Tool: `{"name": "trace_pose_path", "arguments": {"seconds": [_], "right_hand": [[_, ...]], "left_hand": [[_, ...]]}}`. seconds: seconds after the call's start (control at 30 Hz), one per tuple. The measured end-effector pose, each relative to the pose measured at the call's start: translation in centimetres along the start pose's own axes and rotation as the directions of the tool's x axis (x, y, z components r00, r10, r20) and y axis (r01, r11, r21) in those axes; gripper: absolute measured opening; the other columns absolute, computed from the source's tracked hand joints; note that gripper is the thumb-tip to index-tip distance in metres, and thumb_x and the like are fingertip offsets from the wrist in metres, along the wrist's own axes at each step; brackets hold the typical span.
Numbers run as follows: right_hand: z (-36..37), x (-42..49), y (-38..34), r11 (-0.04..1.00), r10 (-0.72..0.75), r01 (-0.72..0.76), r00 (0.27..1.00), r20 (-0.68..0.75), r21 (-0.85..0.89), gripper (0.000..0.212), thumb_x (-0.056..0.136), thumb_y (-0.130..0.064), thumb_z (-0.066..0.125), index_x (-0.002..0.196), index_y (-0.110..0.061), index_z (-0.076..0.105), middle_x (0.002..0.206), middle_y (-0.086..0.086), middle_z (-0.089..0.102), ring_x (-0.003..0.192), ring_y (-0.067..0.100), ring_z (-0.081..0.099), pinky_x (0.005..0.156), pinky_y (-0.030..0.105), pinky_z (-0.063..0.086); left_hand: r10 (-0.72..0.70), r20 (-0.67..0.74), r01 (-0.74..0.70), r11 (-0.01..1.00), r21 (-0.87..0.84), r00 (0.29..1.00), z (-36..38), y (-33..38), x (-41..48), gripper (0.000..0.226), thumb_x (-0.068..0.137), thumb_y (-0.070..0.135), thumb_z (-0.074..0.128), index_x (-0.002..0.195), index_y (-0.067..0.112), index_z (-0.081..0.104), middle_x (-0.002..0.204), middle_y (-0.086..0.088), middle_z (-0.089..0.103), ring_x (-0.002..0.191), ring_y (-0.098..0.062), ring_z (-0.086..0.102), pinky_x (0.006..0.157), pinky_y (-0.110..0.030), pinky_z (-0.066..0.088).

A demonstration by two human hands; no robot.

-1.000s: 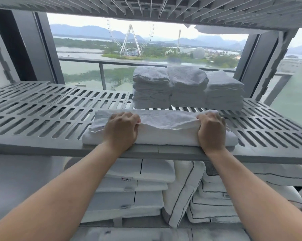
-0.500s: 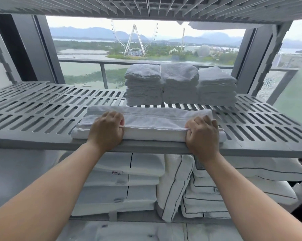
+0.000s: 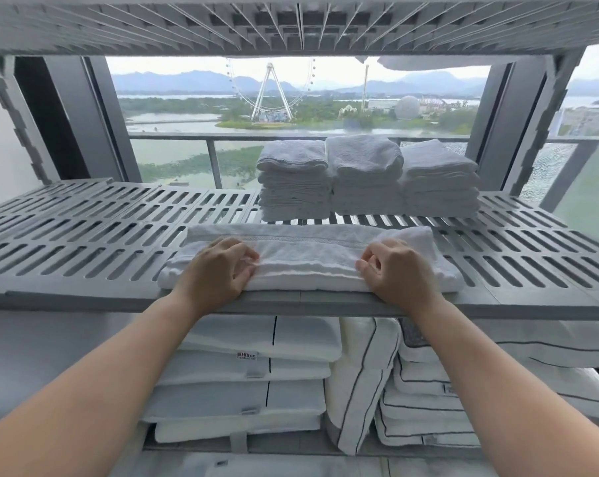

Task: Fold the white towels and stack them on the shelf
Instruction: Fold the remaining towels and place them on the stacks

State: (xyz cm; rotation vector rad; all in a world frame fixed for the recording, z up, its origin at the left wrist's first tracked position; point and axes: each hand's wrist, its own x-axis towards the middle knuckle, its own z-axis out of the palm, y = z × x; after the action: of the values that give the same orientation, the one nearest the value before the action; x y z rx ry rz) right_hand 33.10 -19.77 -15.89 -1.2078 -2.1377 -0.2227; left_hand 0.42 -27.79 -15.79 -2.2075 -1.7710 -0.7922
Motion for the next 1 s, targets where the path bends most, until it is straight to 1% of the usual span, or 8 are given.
{"name": "trace_pose_path", "arguments": {"seconds": [0.1, 0.17, 0.3, 0.4, 0.5, 0.73, 0.83, 1.0], "right_hand": [[0.2, -0.2, 0.7, 0.995, -0.089, 0.083, 0.991, 0.104, 0.063, 0.033, 0.088, -0.052, 0.062, 0.101, -0.022, 0.067, 0.09, -0.009, 0.057, 0.091, 0.009, 0.049, 0.076, 0.031, 0.047], [0.1, -0.2, 0.7, 0.99, -0.122, 0.113, 0.986, 0.112, 0.083, 0.028, 0.087, -0.046, 0.066, 0.105, -0.024, 0.069, 0.09, -0.01, 0.055, 0.093, 0.01, 0.051, 0.079, 0.032, 0.048], [0.3, -0.6, 0.4, 0.996, -0.065, 0.067, 0.997, -0.03, 0.054, 0.01, 0.083, -0.018, 0.066, 0.09, -0.014, 0.072, 0.085, -0.001, 0.06, 0.09, 0.023, 0.059, 0.072, 0.035, 0.053], [0.6, -1.2, 0.2, 0.999, -0.008, 0.002, 0.984, -0.181, -0.033, 0.003, 0.081, -0.01, 0.066, 0.081, -0.009, 0.068, 0.082, 0.002, 0.056, 0.084, 0.026, 0.058, 0.064, 0.028, 0.044], [0.9, -1.7, 0.3, 0.997, 0.044, -0.057, 0.963, -0.267, -0.042, 0.007, 0.076, -0.003, 0.065, 0.077, -0.01, 0.067, 0.081, 0.001, 0.054, 0.081, 0.026, 0.056, 0.067, 0.027, 0.036], [0.5, -2.6, 0.9, 0.985, 0.133, -0.156, 0.953, -0.273, -0.067, 0.018, 0.078, 0.002, 0.057, 0.077, -0.011, 0.069, 0.077, 0.004, 0.056, 0.077, 0.028, 0.056, 0.072, 0.035, 0.043], [0.3, -2.5, 0.6, 0.961, 0.235, -0.264, 0.936, -0.261, -0.08, 0.019, 0.081, 0.001, 0.056, 0.077, -0.013, 0.07, 0.077, 0.005, 0.057, 0.079, 0.029, 0.055, 0.075, 0.039, 0.043], [-0.1, -2.7, 0.6, 0.963, 0.231, -0.258, 0.942, -0.244, -0.082, 0.019, 0.084, -0.006, 0.06, 0.086, -0.017, 0.074, 0.085, 0.002, 0.06, 0.088, 0.026, 0.056, 0.082, 0.04, 0.041]], "left_hand": [[-0.011, -0.054, 0.011, 1.0, -0.014, 0.998, 0.2, -0.3, -0.2, 0.014, 0.091, 0.014, 0.067, 0.102, 0.019, 0.074, 0.108, 0.003, 0.071, 0.1, -0.02, 0.066, 0.082, -0.038, 0.056], [-0.037, -0.116, 0.034, 0.999, -0.032, 0.993, 0.4, -0.1, -0.1, 0.015, 0.091, 0.007, 0.066, 0.096, 0.018, 0.075, 0.102, 0.002, 0.072, 0.094, -0.022, 0.067, 0.077, -0.037, 0.056], [-0.051, -0.29, 0.064, 0.997, 0.035, 0.956, 0.8, 0.3, -0.3, 0.015, 0.091, 0.003, 0.06, 0.095, 0.014, 0.07, 0.095, -0.001, 0.068, 0.091, -0.026, 0.063, 0.071, -0.037, 0.053], [0.024, -0.39, 0.02, 0.994, 0.108, 0.92, 1.3, 0.4, -1.0, 0.016, 0.089, 0.0, 0.05, 0.096, 0.009, 0.062, 0.094, -0.006, 0.06, 0.093, -0.03, 0.055, 0.079, -0.043, 0.048], [0.076, -0.336, -0.032, 0.991, 0.133, 0.939, 2.0, 0.5, -1.8, 0.011, 0.087, 0.006, 0.049, 0.092, 0.012, 0.057, 0.092, -0.003, 0.055, 0.09, -0.028, 0.051, 0.081, -0.042, 0.045], [0.112, -0.286, -0.069, 0.986, 0.154, 0.952, 1.8, 0.1, -2.9, 0.012, 0.09, 0.025, 0.048, 0.092, 0.017, 0.056, 0.093, 0.003, 0.052, 0.091, -0.023, 0.051, 0.079, -0.039, 0.043], [0.107, -0.261, -0.053, 0.977, 0.206, 0.959, 1.8, 0.4, -3.0, 0.023, 0.094, 0.039, 0.051, 0.09, 0.017, 0.058, 0.094, 0.003, 0.053, 0.092, -0.023, 0.051, 0.081, -0.039, 0.04], [0.007, -0.284, 0.066, 0.967, 0.248, 0.959, 1.3, 3.0, -1.0, 0.044, 0.093, 0.053, 0.048, 0.07, 0.017, 0.059, 0.085, 0.002, 0.057, 0.086, -0.024, 0.055, 0.08, -0.041, 0.038]]}}
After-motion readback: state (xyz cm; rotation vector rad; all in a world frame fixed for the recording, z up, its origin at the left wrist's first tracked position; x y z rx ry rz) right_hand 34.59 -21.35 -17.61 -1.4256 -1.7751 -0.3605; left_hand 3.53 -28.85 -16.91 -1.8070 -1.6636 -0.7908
